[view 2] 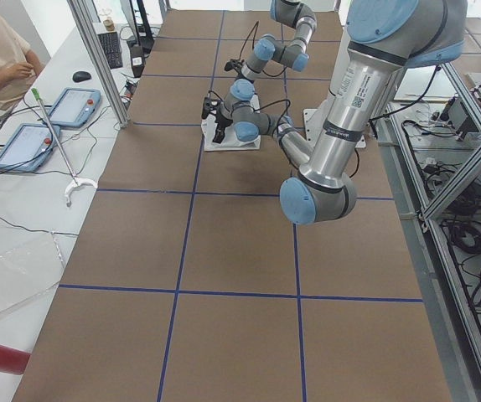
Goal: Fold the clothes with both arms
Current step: 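Fold the near edge over toward the far edge with both grippers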
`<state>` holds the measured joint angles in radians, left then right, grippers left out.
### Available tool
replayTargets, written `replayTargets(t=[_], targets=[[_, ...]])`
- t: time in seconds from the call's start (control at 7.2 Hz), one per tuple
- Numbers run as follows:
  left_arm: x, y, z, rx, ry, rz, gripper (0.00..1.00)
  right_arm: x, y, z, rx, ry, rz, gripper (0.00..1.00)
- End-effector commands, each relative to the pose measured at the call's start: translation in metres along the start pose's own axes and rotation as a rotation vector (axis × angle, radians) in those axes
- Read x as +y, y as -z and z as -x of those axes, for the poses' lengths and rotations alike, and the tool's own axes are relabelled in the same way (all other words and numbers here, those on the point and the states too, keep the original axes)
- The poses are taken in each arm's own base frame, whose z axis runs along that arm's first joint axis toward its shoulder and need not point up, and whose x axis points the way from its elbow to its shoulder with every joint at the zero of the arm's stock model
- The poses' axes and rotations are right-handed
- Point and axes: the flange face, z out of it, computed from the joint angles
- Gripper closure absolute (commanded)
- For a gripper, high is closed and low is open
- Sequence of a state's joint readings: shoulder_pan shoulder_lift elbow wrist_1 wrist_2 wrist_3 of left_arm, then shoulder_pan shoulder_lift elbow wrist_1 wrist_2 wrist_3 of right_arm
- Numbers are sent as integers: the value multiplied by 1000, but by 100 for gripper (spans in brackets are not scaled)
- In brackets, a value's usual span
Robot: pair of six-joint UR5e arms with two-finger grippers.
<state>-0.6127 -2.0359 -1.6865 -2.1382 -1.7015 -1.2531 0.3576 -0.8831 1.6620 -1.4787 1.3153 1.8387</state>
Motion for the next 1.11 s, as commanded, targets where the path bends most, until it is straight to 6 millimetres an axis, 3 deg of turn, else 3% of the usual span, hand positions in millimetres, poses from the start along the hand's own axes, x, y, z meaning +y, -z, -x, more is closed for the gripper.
replayTargets(t=[0.0,0.14,0.28,0.42,0.69,0.83,0.97], targets=[[1,0,1,0,2,2,0,32,-27,-15,50,48,-28,0],[1,0,1,0,3,2,0,14,-46,-18,83,49,-60,0],[1,1,0,1,1,2,0,-15,-61,-6,111,69,-93,0],[1,0,1,0,3,2,0,-53,-93,2,173,82,-137,0],[1,1,1,1,3,2,0,-169,-143,32,314,121,-167,0],[1,1,1,1,4,2,0,-220,-141,27,337,139,-164,0],[2,2,0,4,3,2,0,-244,-134,28,335,149,-125,0]])
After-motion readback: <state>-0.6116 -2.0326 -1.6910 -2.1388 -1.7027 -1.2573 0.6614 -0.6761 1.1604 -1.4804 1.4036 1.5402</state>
